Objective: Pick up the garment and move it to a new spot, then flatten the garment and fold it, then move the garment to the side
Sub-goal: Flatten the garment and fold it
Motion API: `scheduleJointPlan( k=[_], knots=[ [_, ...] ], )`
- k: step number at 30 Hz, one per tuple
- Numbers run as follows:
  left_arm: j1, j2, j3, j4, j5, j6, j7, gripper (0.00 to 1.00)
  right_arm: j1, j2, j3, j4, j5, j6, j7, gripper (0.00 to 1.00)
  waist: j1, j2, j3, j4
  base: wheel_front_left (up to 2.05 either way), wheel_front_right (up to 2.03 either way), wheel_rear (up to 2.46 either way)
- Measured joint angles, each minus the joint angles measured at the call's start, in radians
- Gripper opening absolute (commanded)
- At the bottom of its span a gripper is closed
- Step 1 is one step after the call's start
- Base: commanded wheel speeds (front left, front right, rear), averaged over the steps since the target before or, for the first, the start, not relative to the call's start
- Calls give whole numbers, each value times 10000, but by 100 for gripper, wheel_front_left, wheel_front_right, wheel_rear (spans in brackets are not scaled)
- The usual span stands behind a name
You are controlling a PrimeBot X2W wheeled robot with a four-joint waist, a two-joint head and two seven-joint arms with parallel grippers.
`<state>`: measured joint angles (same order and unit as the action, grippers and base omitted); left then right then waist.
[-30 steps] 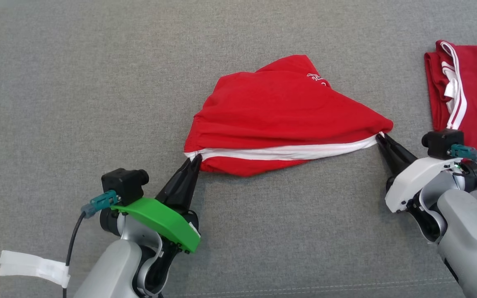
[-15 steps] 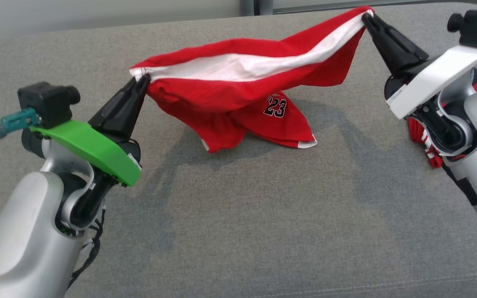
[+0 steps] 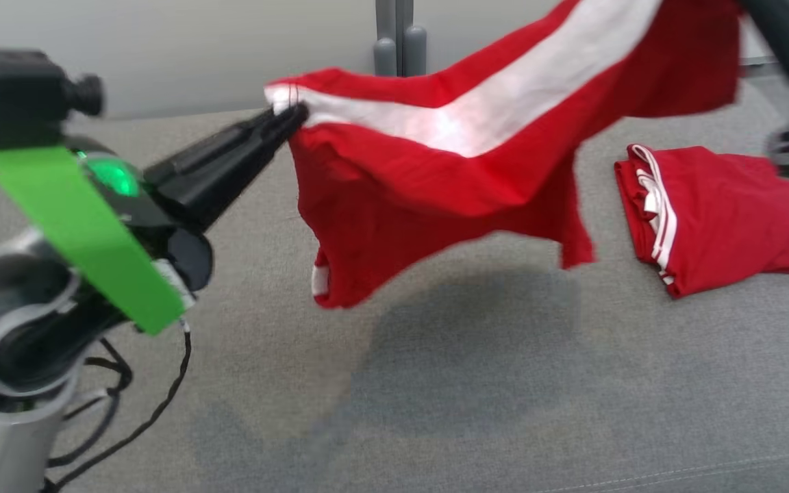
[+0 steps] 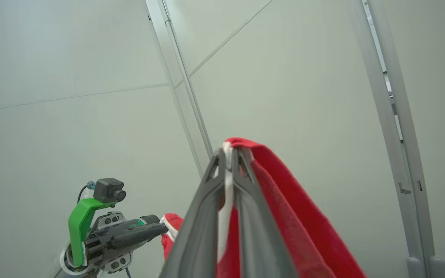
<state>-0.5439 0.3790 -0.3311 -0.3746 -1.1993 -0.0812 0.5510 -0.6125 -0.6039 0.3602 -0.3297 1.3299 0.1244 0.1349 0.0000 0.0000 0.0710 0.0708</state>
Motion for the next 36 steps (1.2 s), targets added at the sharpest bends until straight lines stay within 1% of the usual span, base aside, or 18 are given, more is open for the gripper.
scheduleJointPlan(
  k=[2, 5, 9, 10, 11, 12, 13, 16, 17, 19, 21, 24, 27, 29, 32, 33, 34, 36],
  knots=[
    [-301, 84, 428, -690, -694, 332, 385, 0, 246, -374, -750, -514, 477, 0, 63, 0, 0, 0, -99, -110, 0, 0, 0],
    [-526, 209, 1070, -1390, -1603, 1078, 941, 0, 656, -984, -1778, -1058, 1277, -104, 184, 0, 0, 0, -176, -275, 0, 0, 0],
    [-561, 247, 1415, -1845, -2495, 2157, 1691, 0, 1063, -1264, -2393, -1542, 2353, -748, 616, 0, 0, 0, -26, -410, 0, 0, 0],
    [-561, 305, 1411, -1793, -2518, 2197, 1850, 0, 1157, -1258, -2431, -1513, 2554, -892, 696, 0, 0, 0, 51, -432, 0, 0, 0],
    [-561, 395, 1398, -1624, -2525, 2196, 1987, 0, 1244, -1235, -2439, -1423, 2736, -1028, 752, 0, 0, 0, 144, -449, 0, 0, 0],
    [-561, 395, 1398, -1624, -2525, 2196, 1987, 0, 1244, -1235, -2439, -1423, 2736, -1028, 752, 0, 0, 0, 144, -449, 0, 0, 0],
    [-560, 497, 1379, -1321, -2520, 2192, 2088, 0, 1311, -1152, -2395, -1269, 2897, -1143, 834, 0, 0, 0, 245, -460, 0, 0, 0],
    [-543, 988, 1135, -82, -2054, 2155, 2452, 0, 1303, -633, -1910, -545, 3252, -1561, 995, 0, -1, 0, 606, -450, 0, 0, 0],
    [-545, 1141, 1012, 357, -1845, 2142, 2537, 0, 1267, -416, -1680, -247, 3225, -1735, 1045, 0, 0, 0, 736, -439, 0, 0, 0],
    [-616, 1197, 918, 1127, -1352, 2134, 2577, 0, 890, 0, -1317, 435, 2926, -2102, 1032, 0, 0, 0, 995, -415, 0, 0, 0],
    [-1190, 1114, 913, 1862, -734, 2132, 2351, 0, -99, 474, -1158, 1016, 2322, -2470, 775, 0, 0, 0, 1263, -385, 0, 0, 0],
    [-2955, 825, 982, 2347, 334, 2044, 1599, 0, -2290, 1193, -1087, 1469, 1233, -2510, 84, 0, 0, 0, 1669, -338, 0, 0, 0],
    [-4615, 267, 1331, 2385, 1221, 2038, 407, 0, -4207, 1515, -846, 1455, 247, -2499, -414, 0, 0, 0, 2080, -304, 0, 0, 0],
    [-5195, 286, 1214, 2084, 1935, 1605, -25, 0, -4814, 1795, -506, 1396, -100, -2487, -598, 0, 0, 0, 2361, -293, 0, 0, 0],
    [-5006, 268, 830, 1921, 2270, 1093, -447, 0, -4626, 2128, 104, 1400, -282, -2481, -635, 0, 0, 0, 2783, -307, 0, 0, 0],
    [-4631, 224, 619, 1927, 2270, 1007, -535, 0, -4304, 2178, 240, 1388, -278, -2481, -633, 0, 0, 0, 2927, -315, 0, 0, 0],
    [-4124, 265, 322, 1898, 2295, 765, -537, 0, -3874, 2186, 391, 1361, -259, -2483, -568, 0, 0, 0, 3067, -324, 0, 0, 0],
    [-2774, 128, 59, 2094, 2357, 673, -920, 0, -2698, 2278, 598, 1394, -73, -2483, -566, 0, 0, 0, 3349, -342, 0, 0, 0]
  ],
)
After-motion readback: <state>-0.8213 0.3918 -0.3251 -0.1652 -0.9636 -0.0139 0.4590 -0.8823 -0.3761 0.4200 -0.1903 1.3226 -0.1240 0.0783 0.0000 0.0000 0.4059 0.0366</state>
